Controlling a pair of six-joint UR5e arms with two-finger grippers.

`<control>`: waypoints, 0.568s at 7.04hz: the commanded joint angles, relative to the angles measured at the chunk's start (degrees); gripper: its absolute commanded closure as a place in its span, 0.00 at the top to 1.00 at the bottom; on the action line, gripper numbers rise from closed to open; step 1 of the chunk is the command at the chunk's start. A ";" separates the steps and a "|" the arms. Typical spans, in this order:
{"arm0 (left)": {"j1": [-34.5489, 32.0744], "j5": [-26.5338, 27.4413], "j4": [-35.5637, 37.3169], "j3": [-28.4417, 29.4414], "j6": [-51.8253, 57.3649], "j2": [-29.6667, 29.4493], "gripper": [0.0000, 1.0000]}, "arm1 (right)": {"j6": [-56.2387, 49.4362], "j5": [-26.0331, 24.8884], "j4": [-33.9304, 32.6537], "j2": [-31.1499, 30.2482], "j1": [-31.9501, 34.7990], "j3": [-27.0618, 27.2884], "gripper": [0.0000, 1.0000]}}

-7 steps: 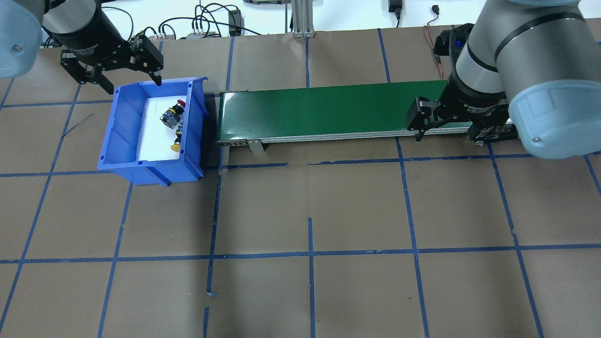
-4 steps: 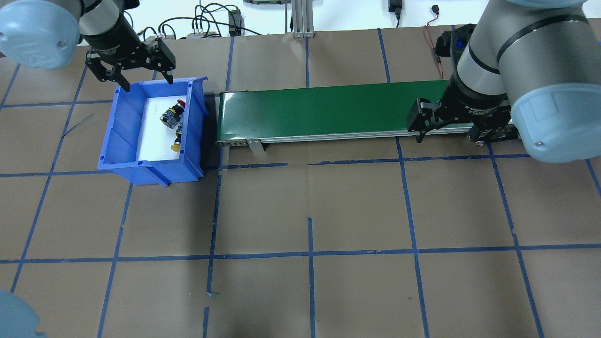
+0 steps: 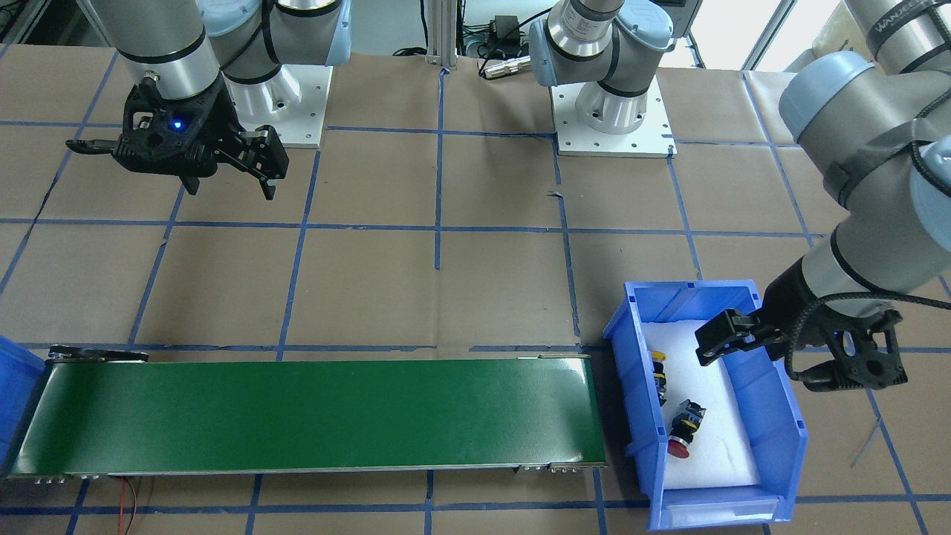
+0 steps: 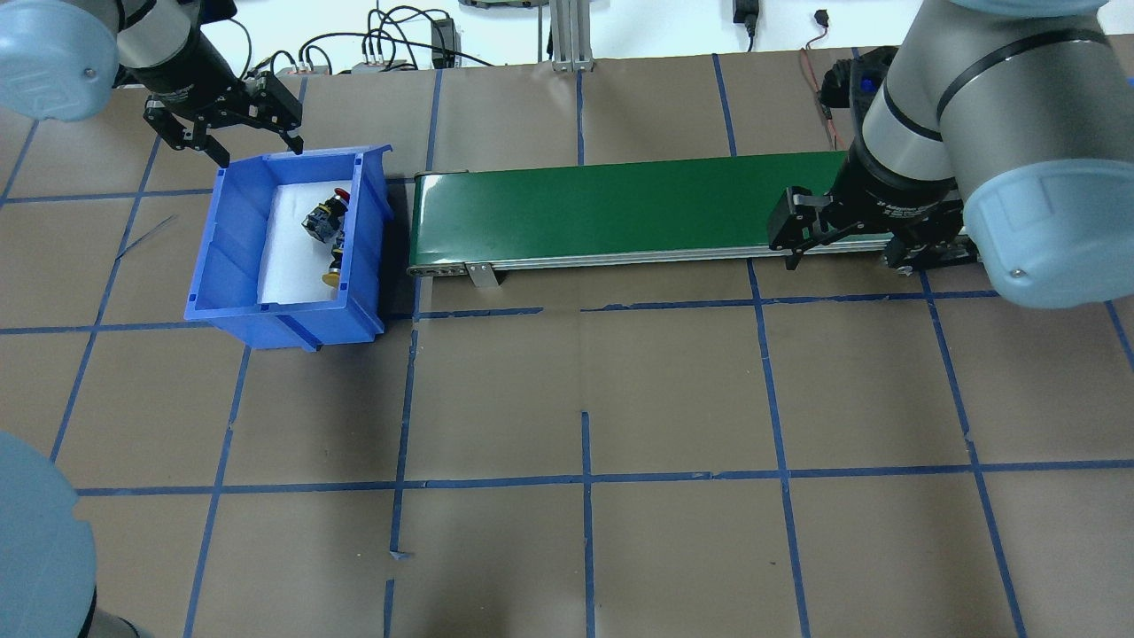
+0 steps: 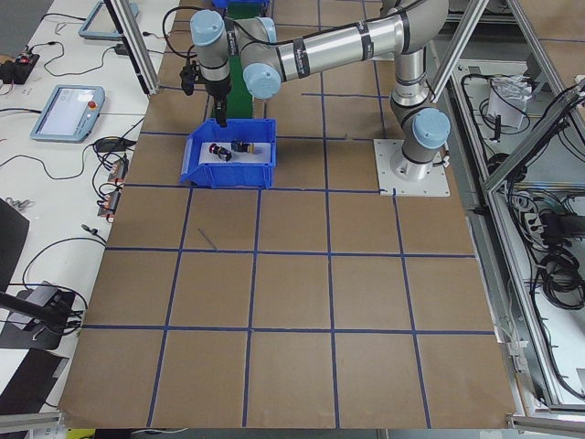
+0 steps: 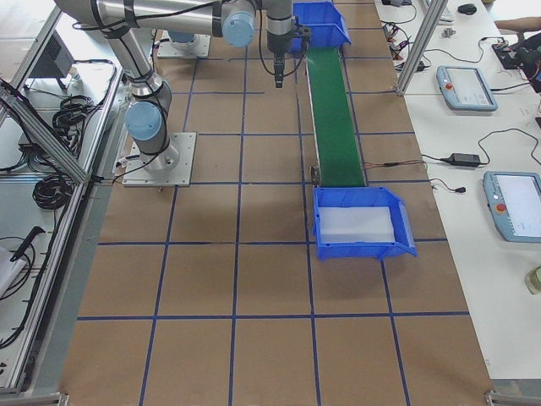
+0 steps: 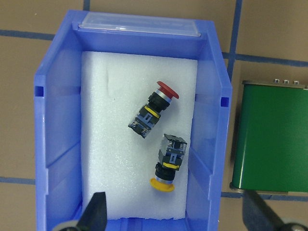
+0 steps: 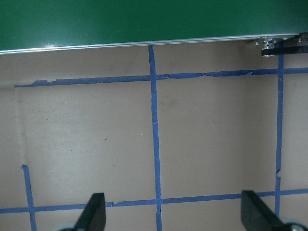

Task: Transport two buttons from left to right
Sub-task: 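Move the left gripper over the blue bin toward the red-capped button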

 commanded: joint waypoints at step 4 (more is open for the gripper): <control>0.55 0.22 5.95 -0.21 9.03 -6.15 0.98 | 0.00 0.00 -0.03 0.00 -0.04 0.09 1.00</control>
